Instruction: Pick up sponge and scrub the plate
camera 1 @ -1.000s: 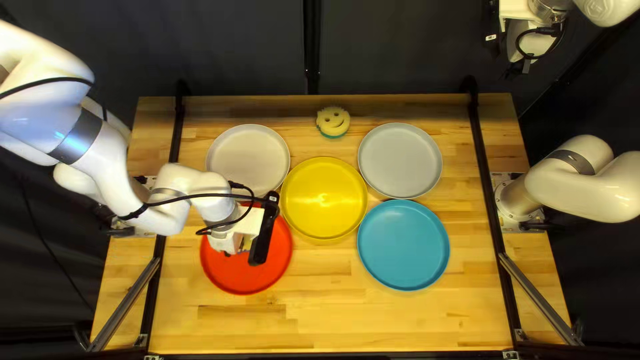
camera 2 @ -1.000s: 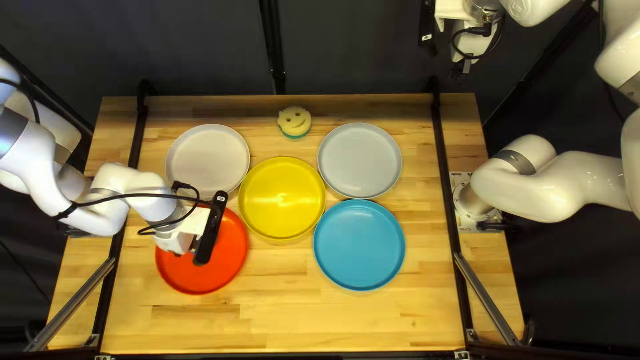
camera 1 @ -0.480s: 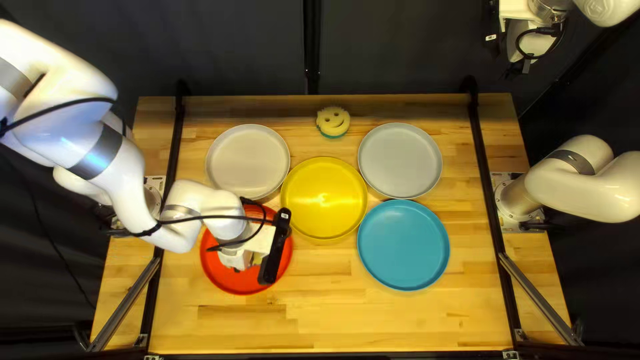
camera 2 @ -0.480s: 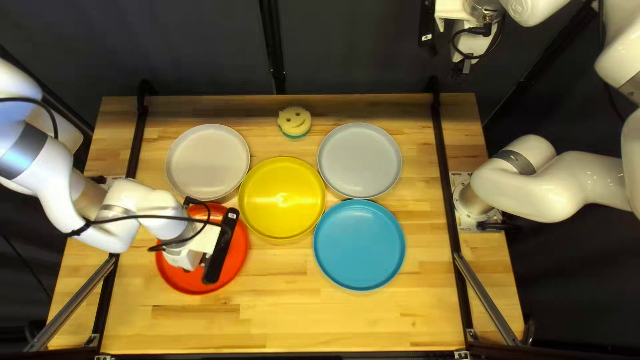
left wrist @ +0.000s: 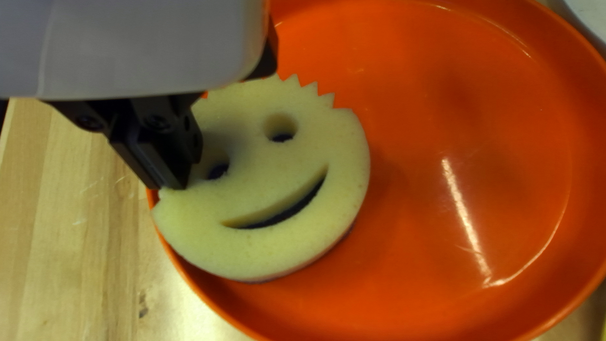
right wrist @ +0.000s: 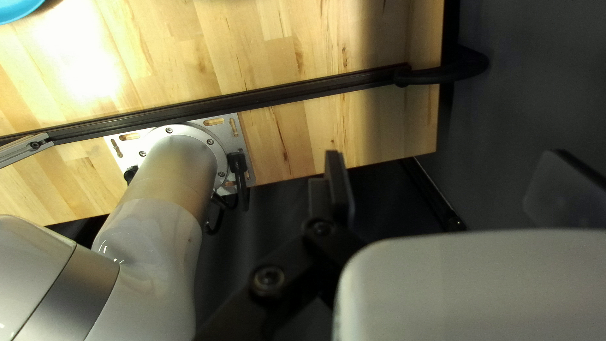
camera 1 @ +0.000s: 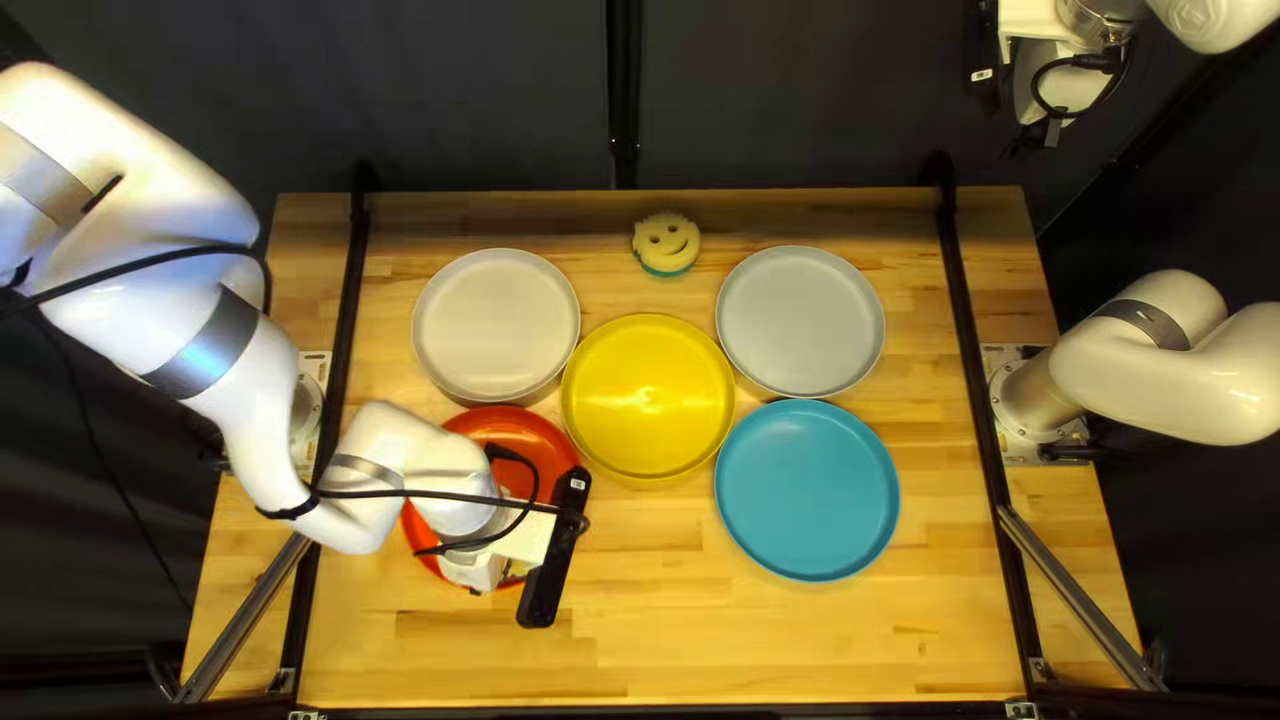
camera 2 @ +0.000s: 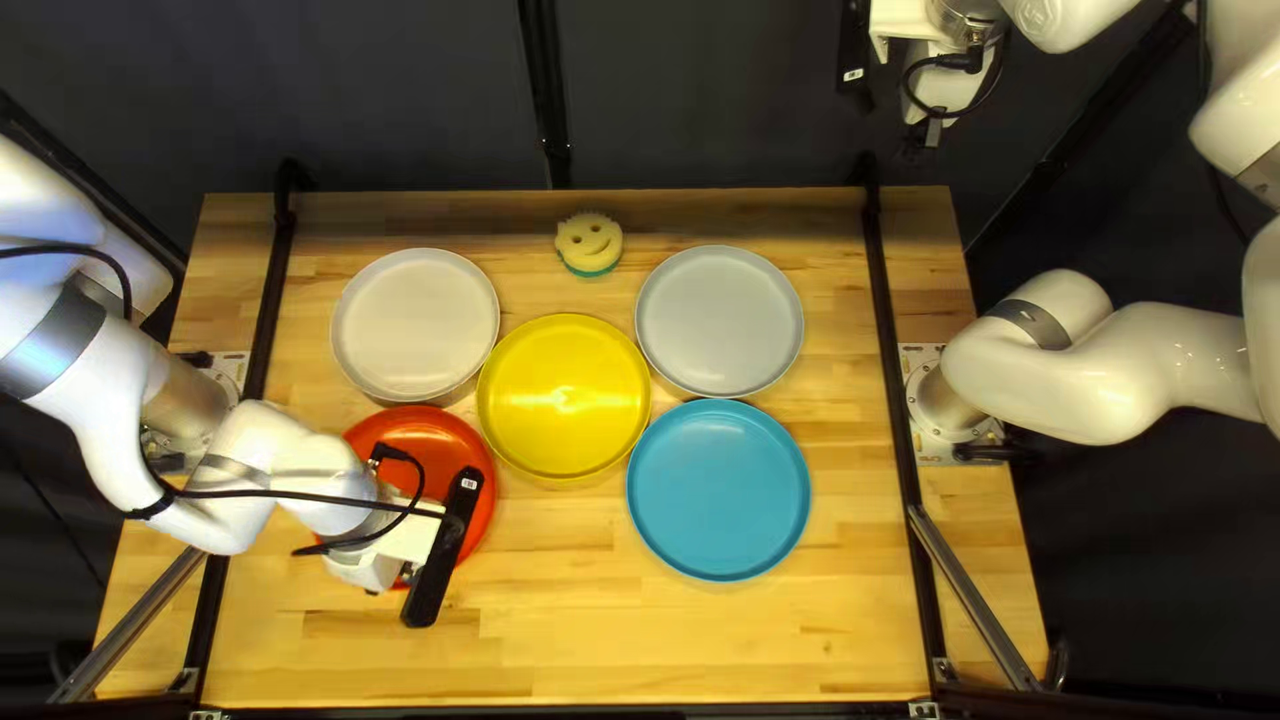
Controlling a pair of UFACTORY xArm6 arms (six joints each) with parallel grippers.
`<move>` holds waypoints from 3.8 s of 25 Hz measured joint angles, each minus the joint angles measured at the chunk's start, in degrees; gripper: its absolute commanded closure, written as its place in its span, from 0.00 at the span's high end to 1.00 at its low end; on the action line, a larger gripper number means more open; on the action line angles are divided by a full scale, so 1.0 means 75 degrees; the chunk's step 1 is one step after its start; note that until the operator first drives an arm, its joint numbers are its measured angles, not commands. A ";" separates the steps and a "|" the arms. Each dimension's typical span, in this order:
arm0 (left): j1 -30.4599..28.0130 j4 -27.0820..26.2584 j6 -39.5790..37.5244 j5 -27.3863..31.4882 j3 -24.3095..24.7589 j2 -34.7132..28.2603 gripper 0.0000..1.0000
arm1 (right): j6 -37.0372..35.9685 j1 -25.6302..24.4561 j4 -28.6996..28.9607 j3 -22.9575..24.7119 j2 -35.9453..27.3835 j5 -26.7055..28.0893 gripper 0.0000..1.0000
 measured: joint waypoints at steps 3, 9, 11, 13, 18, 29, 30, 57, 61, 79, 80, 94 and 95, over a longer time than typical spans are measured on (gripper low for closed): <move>0.0458 0.0036 0.0376 0.0118 0.0132 -0.0228 0.00 | 0.0000 0.0000 0.0000 0.0000 0.0000 0.0000 1.00; 0.1136 0.0197 0.0966 0.0435 0.0009 -0.0363 0.00 | 0.0000 0.0000 0.0000 0.0000 0.0000 0.0000 1.00; 0.1194 0.0292 0.0945 0.0512 -0.0057 -0.0375 0.00 | 0.0000 0.0000 0.0000 0.0000 0.0000 0.0000 1.00; 0.1199 0.0436 0.0790 0.0628 -0.0097 -0.0472 0.00 | 0.0000 0.0000 0.0000 0.0000 0.0000 0.0000 1.00; 0.1217 0.0926 0.0274 0.1170 -0.0161 -0.0943 0.00 | 0.0000 0.0000 0.0000 0.0000 0.0000 0.0000 1.00; 0.2072 0.1925 -0.0160 0.2994 0.0022 -0.2638 0.00 | 0.0000 0.0000 0.0000 0.0000 0.0000 0.0000 1.00; 0.2222 0.1985 -0.0099 0.3120 0.0050 -0.2755 0.00 | 0.0000 0.0000 0.0000 0.0000 0.0000 0.0000 1.00; 0.3800 0.2253 0.1085 0.2792 0.0443 -0.2636 0.00 | 0.0000 0.0000 0.0000 0.0000 0.0000 0.0000 1.00; 0.3593 0.2209 0.0984 0.2643 0.0419 -0.2460 0.00 | 0.0000 0.0000 0.0000 0.0000 0.0000 0.0000 1.00; 0.4549 0.2134 0.2078 0.1771 0.0505 -0.1588 0.00 | 0.0000 0.0000 0.0000 0.0000 0.0000 0.0000 1.00; 0.4659 0.2105 0.2206 0.1729 0.0500 -0.1519 0.00 | 0.0000 0.0000 0.0000 0.0000 0.0000 0.0000 1.00; 0.6019 0.1805 0.3834 0.1623 -0.0366 -0.0345 0.00 | 0.0000 0.0000 0.0000 0.0000 0.0000 0.0000 1.00; 0.6073 0.1804 0.3903 0.1649 -0.0502 -0.0233 0.00 | 0.0000 0.0000 0.0000 0.0000 0.0000 0.0000 1.00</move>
